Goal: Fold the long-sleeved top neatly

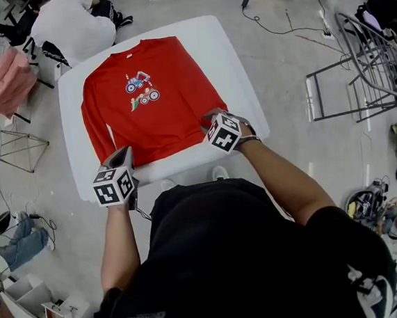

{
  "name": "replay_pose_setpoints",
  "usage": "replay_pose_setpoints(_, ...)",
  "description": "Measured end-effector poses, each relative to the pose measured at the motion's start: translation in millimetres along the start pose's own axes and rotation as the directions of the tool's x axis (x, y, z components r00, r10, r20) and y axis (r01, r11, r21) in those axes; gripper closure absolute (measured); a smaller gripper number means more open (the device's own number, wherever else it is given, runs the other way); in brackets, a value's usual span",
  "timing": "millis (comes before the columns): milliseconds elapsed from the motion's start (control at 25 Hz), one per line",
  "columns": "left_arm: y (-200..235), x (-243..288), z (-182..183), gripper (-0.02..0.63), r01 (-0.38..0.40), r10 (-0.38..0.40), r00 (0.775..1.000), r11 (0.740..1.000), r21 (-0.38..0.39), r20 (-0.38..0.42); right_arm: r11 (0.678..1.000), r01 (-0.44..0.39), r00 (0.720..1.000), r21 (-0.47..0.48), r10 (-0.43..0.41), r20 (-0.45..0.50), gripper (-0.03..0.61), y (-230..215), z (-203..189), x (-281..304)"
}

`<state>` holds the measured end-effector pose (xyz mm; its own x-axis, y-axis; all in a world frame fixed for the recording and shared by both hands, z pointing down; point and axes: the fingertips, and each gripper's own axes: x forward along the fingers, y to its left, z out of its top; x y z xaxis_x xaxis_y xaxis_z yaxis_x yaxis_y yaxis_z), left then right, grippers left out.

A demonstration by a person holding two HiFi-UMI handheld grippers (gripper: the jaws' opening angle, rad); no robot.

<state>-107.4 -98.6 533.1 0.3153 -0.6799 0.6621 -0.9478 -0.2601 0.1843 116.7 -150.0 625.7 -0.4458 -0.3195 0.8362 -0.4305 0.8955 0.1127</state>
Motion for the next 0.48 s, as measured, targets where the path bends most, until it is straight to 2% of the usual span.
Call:
replay_pose_setpoints(80, -1, 1, 3, 0.606, 0.007, -0.007, 1.000, 1.000, 0.003, 0.004, 0.997, -0.022, 0.999, 0.070, 0.019, 0.044, 0.442, -2, 5, -10)
replay_pose_setpoints(160, 0, 1, 4, 0.606, 0.012, -0.012, 1.000, 1.000, 0.004, 0.006, 0.983, -0.034, 0.994, 0.183, 0.014, 0.111, 0.433, -10, 7, -26)
replay_pose_setpoints(280, 1, 0, 5, 0.606, 0.014, -0.014, 1.000, 1.000, 0.004, 0.008, 0.931, -0.013, 0.983, 0.366, -0.056, 0.177, 0.438, -39, -8, -50)
replay_pose_setpoints(400, 4, 0, 5, 0.606, 0.014, -0.014, 1.000, 1.000, 0.002, 0.011, 0.844, 0.045, 0.983, 0.534, -0.132, 0.126, 0.465, -68, -47, -55)
replay_pose_setpoints(480, 5, 0, 5, 0.606, 0.014, -0.014, 1.000, 1.000, 0.002, 0.011, 0.753, 0.088, 0.984, 0.653, -0.168, 0.061, 0.496, -82, -76, -54)
